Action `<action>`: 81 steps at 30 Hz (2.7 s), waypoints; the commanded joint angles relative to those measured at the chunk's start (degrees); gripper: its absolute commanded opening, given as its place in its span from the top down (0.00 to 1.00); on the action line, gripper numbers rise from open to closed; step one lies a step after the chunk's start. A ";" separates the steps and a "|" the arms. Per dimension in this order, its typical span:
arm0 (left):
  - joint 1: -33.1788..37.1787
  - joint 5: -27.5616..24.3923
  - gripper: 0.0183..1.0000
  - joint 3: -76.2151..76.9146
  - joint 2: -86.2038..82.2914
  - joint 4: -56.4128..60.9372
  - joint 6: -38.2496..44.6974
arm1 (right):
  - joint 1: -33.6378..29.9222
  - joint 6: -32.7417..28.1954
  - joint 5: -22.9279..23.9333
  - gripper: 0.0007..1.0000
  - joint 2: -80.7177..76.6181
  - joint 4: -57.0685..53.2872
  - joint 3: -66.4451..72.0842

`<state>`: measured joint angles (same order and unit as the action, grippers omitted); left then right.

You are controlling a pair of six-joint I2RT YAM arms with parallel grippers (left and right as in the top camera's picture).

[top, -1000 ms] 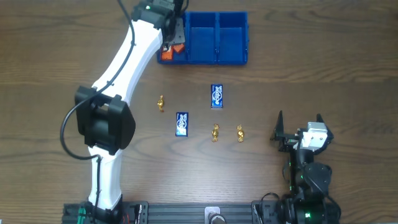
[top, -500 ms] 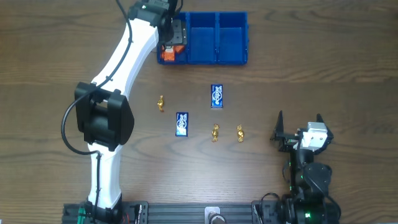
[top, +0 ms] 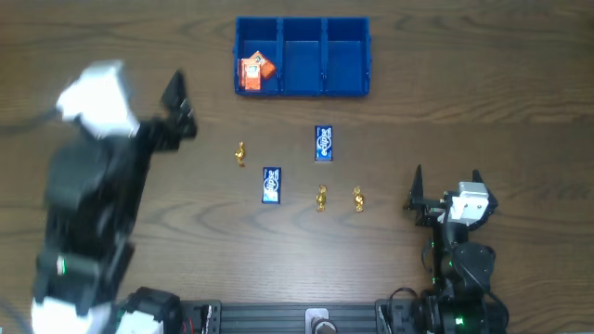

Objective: Sort Candies Into Trays

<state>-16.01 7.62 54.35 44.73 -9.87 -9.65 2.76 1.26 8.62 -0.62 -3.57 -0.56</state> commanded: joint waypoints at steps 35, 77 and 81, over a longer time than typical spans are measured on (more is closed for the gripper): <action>13.75 -11.72 0.00 -54.07 -44.52 5.66 5.40 | -0.33 0.39 0.11 0.00 0.35 -0.24 0.09; 13.75 -11.72 0.00 -54.07 -44.52 5.66 5.40 | 45.11 43.82 -5.33 0.00 -111.34 -48.09 -85.11; 13.75 -11.69 0.00 -54.07 -44.52 5.66 5.40 | 45.86 47.52 -4.72 0.00 -115.86 -47.71 -85.44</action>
<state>-2.61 -3.77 1.13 0.58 -1.76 -4.45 48.73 42.89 0.12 -114.24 -51.31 -84.42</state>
